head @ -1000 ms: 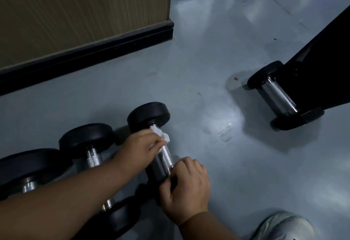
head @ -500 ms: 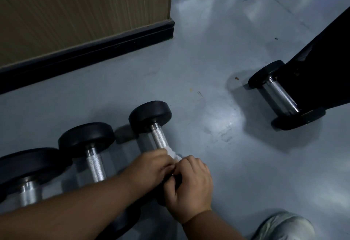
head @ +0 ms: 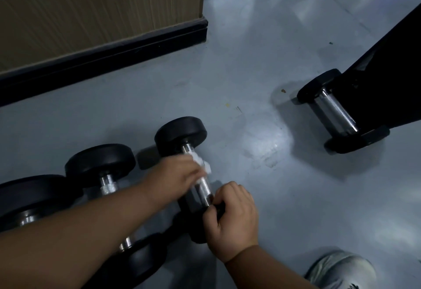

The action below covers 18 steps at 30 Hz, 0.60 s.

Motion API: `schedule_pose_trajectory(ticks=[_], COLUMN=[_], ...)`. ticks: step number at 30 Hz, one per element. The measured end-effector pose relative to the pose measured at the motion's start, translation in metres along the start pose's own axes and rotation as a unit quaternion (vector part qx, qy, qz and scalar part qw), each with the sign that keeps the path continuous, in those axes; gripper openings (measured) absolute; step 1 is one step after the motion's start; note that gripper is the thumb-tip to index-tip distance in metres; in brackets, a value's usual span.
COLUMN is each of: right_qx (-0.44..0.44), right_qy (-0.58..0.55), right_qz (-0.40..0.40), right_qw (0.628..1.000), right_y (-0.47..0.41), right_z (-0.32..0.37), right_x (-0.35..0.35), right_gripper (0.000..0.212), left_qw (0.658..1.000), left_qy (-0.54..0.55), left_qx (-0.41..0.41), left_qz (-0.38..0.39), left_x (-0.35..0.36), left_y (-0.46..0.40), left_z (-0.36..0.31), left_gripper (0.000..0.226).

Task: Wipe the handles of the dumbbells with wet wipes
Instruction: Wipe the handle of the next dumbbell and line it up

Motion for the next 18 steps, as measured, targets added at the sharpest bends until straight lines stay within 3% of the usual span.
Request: schedule_pose_trajectory(ticks=[3,8,10,12,14,16,18], right_qx=[0.010,0.033,0.041,0.049,0.052,0.057,0.071], right_qy=[-0.022,-0.088,-0.096,-0.098,-0.103,-0.108,-0.132], right_qz=[0.001,0.013,0.016,0.018,0.020,0.020,0.022], right_qw=[1.000,0.996,0.994,0.994,0.993,0.992,0.988], right_y=[-0.002,-0.007,-0.008,-0.009,-0.009,-0.010,-0.011], right_z=[-0.005,-0.020,-0.026,-0.029,-0.030,-0.031,-0.035], right_x=[-0.002,-0.004,-0.005,-0.006,-0.005,-0.004,-0.005], right_gripper=[0.009,0.007,0.005,0.005,0.006,0.006,0.005], left_qw=[0.995,0.994,0.997,0.999,0.994,0.998,0.995], left_qy=[0.002,0.049,0.026,0.002,-0.001,0.019,0.055], left_qx=[-0.089,0.026,0.030,-0.045,-0.088,-0.052,-0.030], left_qz=[-0.054,0.097,0.065,-0.023,-0.063,-0.020,0.072], left_x=[-0.003,0.035,0.026,0.006,-0.001,0.017,0.037], left_y=[-0.001,0.018,0.001,-0.015,-0.017,-0.005,0.013], left_z=[0.011,-0.029,-0.018,0.002,0.004,-0.013,-0.031], left_gripper=[0.035,0.020,0.024,0.027,0.022,0.009,0.016])
Point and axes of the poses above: each hand's wrist, its own y-axis away from the middle knuckle, its own x-axis out of the palm, z = x × y, the point moved 5 cm from there along -y, towards the middle knuckle, and after that the axes turned 2 degrees about x, right-handed, at the moved point
